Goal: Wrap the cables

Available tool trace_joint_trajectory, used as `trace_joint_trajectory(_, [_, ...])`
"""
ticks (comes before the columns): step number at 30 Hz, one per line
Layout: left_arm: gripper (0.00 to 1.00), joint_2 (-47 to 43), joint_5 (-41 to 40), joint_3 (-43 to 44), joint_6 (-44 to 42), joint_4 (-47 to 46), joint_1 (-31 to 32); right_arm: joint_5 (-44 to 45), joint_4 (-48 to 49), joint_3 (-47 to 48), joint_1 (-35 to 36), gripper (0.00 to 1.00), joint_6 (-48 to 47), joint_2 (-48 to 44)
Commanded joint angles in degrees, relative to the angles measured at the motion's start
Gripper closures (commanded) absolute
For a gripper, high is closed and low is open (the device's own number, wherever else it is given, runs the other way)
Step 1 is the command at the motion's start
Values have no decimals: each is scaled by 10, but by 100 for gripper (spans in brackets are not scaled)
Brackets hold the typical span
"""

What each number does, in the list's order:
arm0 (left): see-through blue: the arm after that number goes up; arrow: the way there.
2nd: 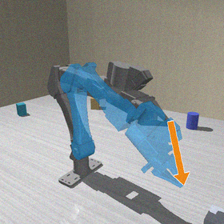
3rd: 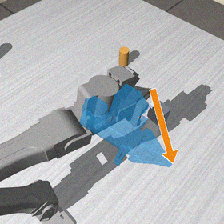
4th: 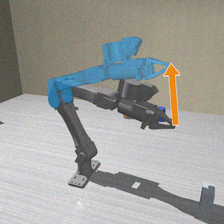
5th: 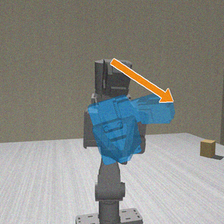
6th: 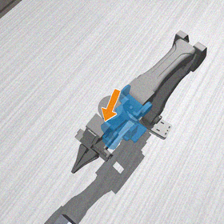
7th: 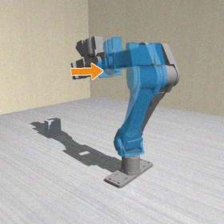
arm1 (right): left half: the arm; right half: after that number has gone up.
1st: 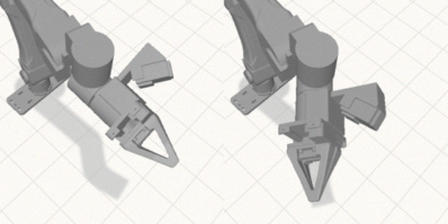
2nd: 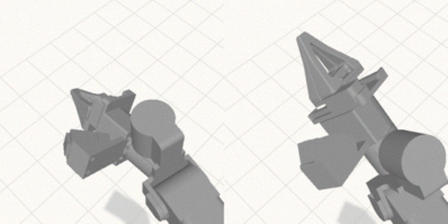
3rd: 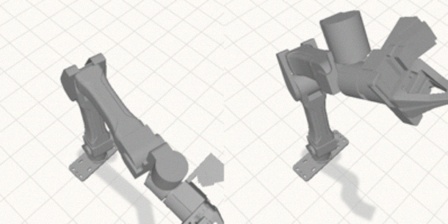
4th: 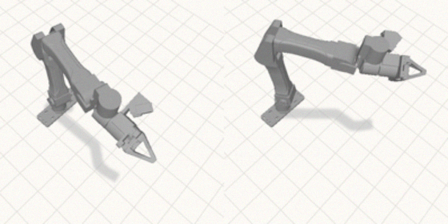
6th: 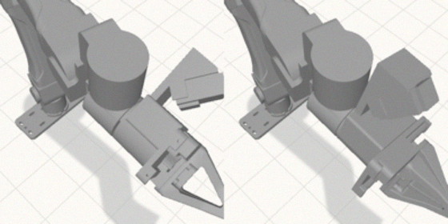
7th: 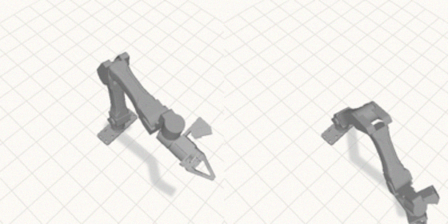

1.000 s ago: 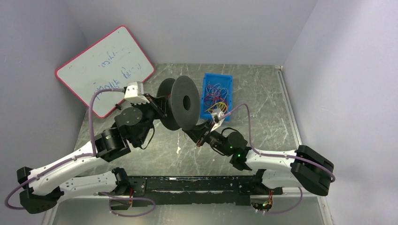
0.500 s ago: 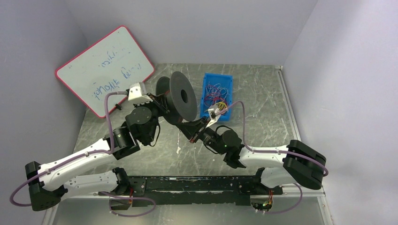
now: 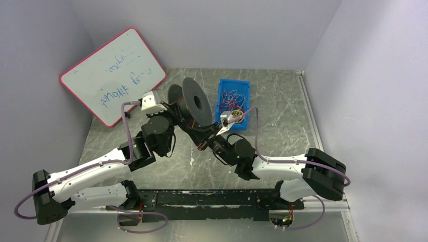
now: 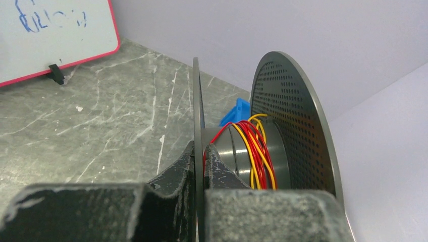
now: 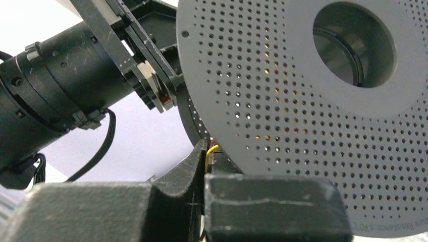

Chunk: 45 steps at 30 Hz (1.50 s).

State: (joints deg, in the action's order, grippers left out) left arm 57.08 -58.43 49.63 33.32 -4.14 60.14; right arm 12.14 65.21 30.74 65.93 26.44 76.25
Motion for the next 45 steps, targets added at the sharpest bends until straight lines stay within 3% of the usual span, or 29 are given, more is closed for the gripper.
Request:
trace_joint_trajectory(1, [93,33,66,-31,25,30,20,-22,130,70,38,100,-14,-1])
trace_joint_trajectory(19, [93,63,91,-42,93,63,39,158,186,103,74,100,-180,74])
trace_joint_trajectory(24, [93,70,91,-39,96,76,40,167,176,119,78,100,-179,88])
trace_joint_trajectory(33, [93,77,91,-41,98,71,40,189,183,129,102,86,-228,88])
trace_joint_trajectory(45, [93,82,89,-34,88,73,32,205,161,112,118,72,-208,66])
